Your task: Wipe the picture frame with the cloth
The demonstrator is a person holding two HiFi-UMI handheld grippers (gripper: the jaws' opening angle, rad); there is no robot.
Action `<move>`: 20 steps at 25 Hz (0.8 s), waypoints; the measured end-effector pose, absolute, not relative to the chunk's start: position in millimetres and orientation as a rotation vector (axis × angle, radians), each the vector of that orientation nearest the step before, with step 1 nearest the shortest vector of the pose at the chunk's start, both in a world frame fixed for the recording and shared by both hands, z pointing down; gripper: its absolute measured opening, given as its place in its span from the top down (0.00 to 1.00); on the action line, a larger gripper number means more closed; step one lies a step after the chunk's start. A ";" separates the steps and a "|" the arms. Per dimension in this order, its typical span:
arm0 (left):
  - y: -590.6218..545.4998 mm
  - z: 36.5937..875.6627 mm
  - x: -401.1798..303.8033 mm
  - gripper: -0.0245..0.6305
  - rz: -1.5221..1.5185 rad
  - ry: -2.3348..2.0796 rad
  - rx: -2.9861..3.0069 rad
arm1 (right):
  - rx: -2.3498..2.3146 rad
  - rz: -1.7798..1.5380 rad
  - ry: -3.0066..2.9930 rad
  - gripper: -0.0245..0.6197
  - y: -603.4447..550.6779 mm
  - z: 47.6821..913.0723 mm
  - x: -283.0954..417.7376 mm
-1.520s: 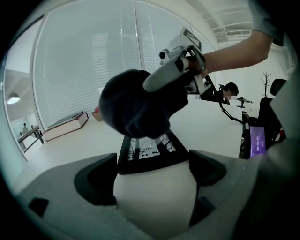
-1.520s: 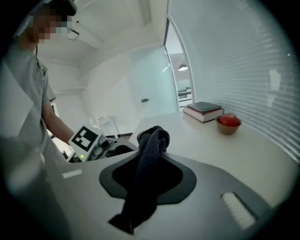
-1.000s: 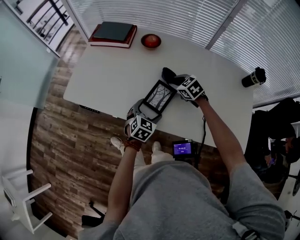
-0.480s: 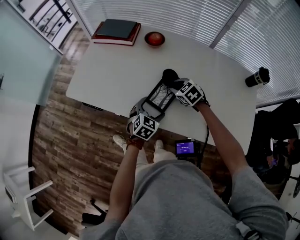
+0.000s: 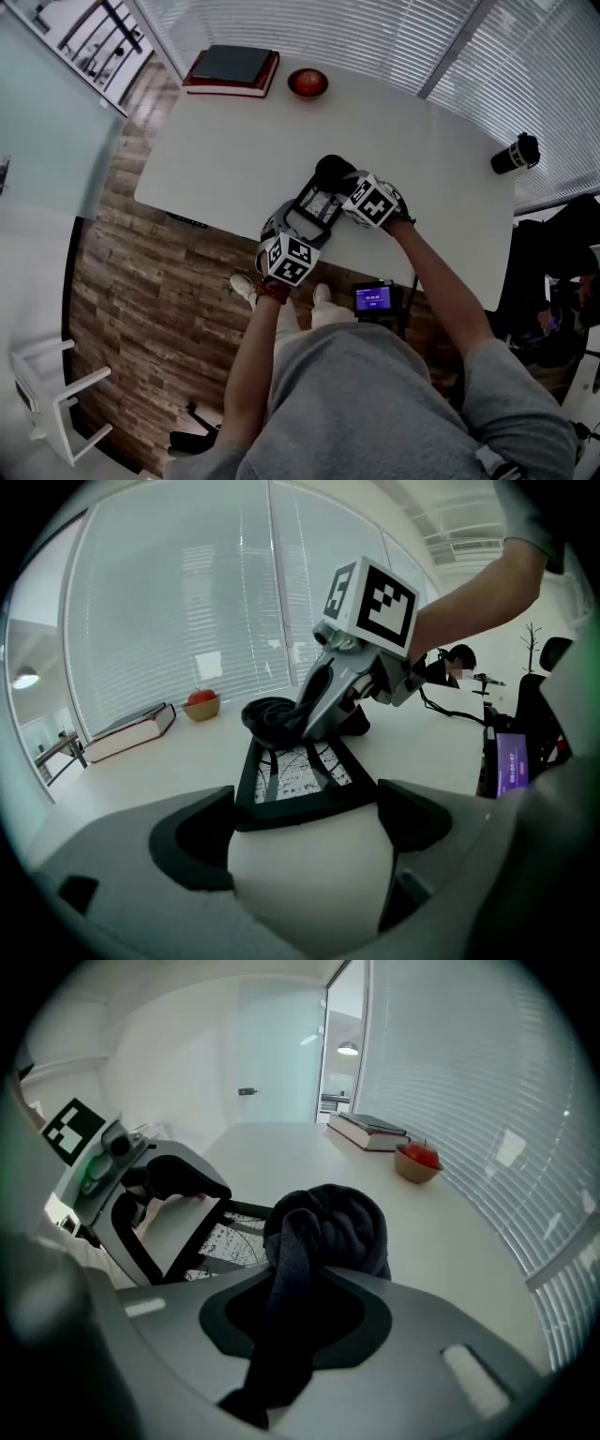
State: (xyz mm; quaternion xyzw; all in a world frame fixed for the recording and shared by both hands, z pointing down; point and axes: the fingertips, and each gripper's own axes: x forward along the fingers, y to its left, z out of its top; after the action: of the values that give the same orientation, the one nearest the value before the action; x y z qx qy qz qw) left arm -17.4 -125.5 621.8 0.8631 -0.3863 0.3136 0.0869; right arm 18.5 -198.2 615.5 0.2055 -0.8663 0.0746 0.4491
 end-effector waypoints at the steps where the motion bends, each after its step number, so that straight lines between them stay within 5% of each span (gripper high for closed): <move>1: -125.4 622.0 -17.2 0.22 0.933 -1.150 2.572 | 0.517 0.184 -2.144 0.82 -197.4 616.5 18.1; 20: -122.5 622.4 -19.9 0.22 0.935 -1.153 2.573 | 0.468 0.431 -2.205 0.82 -156.5 612.8 -10.9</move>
State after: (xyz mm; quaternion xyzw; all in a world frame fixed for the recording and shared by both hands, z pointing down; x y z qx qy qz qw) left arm -19.9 -122.5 622.4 0.8631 -0.3867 0.3136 0.0852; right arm -10.9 -156.5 612.8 0.1861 -0.8761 0.1713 0.4106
